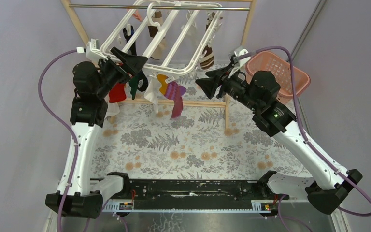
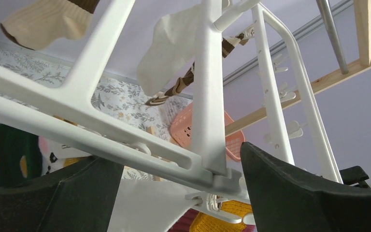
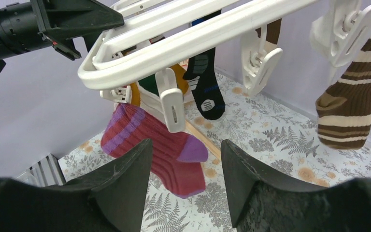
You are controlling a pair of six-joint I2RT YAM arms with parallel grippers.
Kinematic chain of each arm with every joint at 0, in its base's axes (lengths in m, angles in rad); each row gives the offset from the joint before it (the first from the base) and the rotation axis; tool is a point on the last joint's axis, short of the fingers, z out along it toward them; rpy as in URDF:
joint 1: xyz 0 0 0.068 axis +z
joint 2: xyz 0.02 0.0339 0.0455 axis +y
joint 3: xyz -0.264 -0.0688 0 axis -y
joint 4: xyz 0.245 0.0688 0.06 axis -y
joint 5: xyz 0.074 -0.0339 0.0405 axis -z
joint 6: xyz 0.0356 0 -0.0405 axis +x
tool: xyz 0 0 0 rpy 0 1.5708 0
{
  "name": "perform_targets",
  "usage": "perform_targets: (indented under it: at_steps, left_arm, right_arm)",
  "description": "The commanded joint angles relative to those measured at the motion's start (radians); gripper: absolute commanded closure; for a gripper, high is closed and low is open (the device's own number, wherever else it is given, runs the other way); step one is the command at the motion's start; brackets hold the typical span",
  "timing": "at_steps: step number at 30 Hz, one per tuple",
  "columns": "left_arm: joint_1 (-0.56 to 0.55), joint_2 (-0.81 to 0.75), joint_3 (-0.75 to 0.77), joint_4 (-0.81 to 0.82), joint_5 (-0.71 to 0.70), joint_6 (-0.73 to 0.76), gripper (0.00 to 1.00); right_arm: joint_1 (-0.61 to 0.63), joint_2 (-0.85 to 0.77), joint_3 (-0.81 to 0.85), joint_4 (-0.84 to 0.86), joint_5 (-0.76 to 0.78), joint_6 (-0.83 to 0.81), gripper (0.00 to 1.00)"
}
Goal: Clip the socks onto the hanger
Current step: Open the clamp at the hanger.
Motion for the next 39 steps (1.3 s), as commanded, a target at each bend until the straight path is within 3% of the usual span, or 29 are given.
perform_targets:
  at_steps: [1, 12, 39]
  left_arm:
    - [0.005, -0.002, 0.049, 0.035, -0.007, 0.016, 0.05]
    - [0.005, 0.006, 0.042, 0.037, -0.002, 0.012, 0.05]
    - [0.005, 0.006, 0.05, 0.028, -0.007, 0.024, 0.04]
  right_arm:
    - [0.0, 0.015, 0.019, 0.092, 0.01, -0.028, 0.39]
    - [0.0, 0.078, 0.059, 0.118, 0.012, -0.068, 0.39]
    - [0.002, 0.072, 0.012, 0.216, -0.178, 0.061, 0.44]
